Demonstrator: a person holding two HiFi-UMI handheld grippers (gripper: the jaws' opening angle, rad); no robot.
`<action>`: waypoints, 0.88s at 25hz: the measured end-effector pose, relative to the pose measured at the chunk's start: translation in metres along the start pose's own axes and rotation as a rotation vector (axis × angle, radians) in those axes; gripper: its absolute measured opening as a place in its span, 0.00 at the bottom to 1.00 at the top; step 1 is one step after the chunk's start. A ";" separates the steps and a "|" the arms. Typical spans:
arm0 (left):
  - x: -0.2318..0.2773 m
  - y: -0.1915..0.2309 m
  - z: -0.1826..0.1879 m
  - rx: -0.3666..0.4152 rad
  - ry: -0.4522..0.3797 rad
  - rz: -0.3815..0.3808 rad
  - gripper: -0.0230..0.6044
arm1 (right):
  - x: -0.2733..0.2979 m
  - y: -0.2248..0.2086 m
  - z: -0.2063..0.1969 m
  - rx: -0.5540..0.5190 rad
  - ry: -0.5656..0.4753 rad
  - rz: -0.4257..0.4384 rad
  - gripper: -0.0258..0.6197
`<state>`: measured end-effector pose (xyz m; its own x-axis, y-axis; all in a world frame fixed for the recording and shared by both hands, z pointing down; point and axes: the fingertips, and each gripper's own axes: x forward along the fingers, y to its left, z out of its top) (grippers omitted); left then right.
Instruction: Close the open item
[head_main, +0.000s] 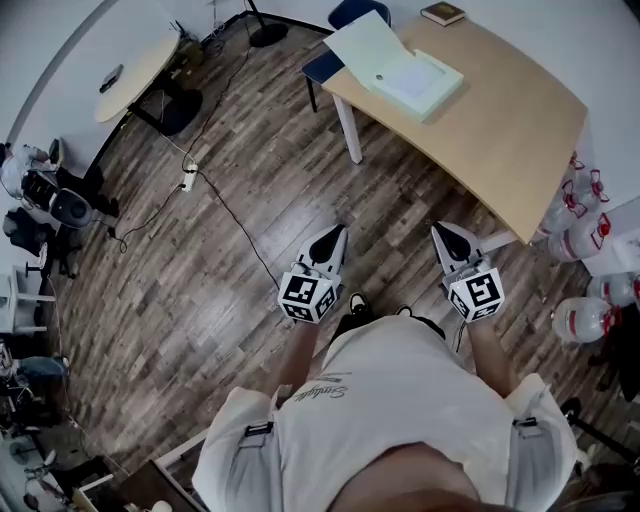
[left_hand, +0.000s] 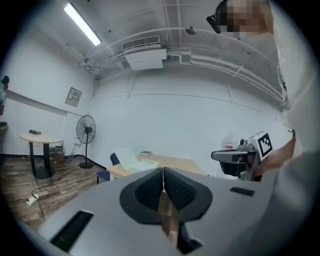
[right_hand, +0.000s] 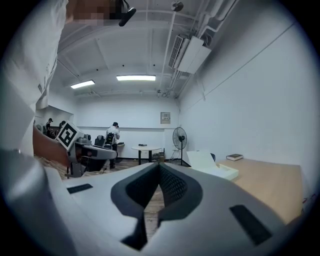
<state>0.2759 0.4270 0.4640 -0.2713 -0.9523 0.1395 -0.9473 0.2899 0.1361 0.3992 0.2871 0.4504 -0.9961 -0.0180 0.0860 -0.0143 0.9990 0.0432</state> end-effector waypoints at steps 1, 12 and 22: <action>0.002 0.004 0.001 0.002 0.001 -0.004 0.06 | 0.004 -0.002 0.002 -0.001 -0.004 -0.007 0.03; 0.009 0.067 -0.012 -0.038 0.021 -0.042 0.06 | 0.057 0.006 -0.011 0.023 0.039 -0.104 0.03; 0.031 0.107 -0.039 -0.080 0.095 -0.083 0.06 | 0.098 0.015 -0.029 0.053 0.111 -0.119 0.03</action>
<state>0.1728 0.4323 0.5210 -0.1715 -0.9611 0.2164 -0.9482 0.2206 0.2284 0.3043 0.2995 0.4887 -0.9714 -0.1383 0.1930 -0.1396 0.9902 0.0071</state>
